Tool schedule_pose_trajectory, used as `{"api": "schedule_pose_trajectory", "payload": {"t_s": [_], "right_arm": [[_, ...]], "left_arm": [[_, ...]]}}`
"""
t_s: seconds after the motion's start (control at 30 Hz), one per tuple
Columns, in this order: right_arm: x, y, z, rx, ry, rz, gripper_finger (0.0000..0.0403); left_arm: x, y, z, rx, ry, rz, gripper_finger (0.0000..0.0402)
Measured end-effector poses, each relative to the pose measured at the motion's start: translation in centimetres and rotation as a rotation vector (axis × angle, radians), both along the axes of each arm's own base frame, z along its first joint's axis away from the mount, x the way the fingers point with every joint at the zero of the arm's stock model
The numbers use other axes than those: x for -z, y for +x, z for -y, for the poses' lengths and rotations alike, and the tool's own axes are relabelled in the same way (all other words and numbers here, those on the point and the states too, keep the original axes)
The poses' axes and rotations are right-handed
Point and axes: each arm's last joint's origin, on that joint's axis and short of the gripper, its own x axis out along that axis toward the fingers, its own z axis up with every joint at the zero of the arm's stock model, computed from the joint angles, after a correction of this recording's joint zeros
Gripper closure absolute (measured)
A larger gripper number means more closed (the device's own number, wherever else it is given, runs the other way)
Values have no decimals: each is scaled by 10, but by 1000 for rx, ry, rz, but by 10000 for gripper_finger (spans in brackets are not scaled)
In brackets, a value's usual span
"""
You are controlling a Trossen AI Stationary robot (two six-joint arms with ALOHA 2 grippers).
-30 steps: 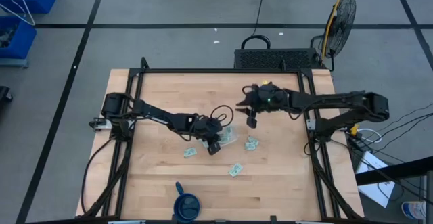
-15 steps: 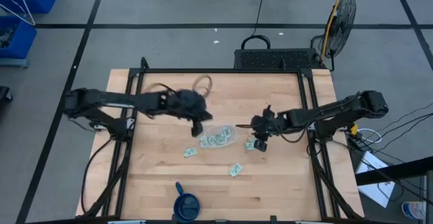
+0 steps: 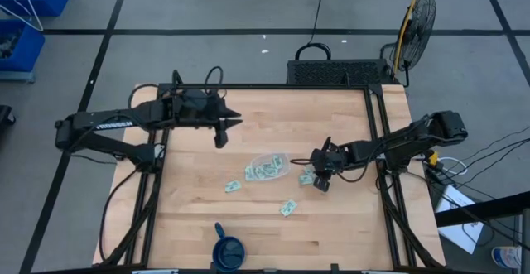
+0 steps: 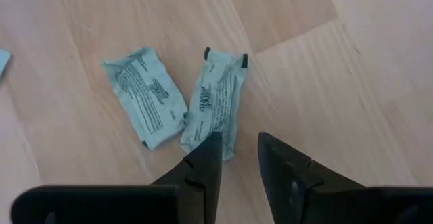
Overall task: Pick and place Stevia / Truvia into bins
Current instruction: Put the stevia packet into the transparent container
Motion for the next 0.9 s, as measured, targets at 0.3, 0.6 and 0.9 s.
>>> {"api": "schedule_pose_trajectory", "payload": {"t_s": [0.3, 0.6, 0.9], "right_arm": [[-3, 2, 0, -1, 2, 32, 314], [10, 0, 2, -18, -9, 55, 314], [27, -11, 2, -12, 31, 11, 340]], "left_arm": [[2, 0, -7, -95, 33, -16, 277], [2, 0, -7, -107, 13, -9, 277], [2, -1, -7, -117, 13, -12, 277]]}}
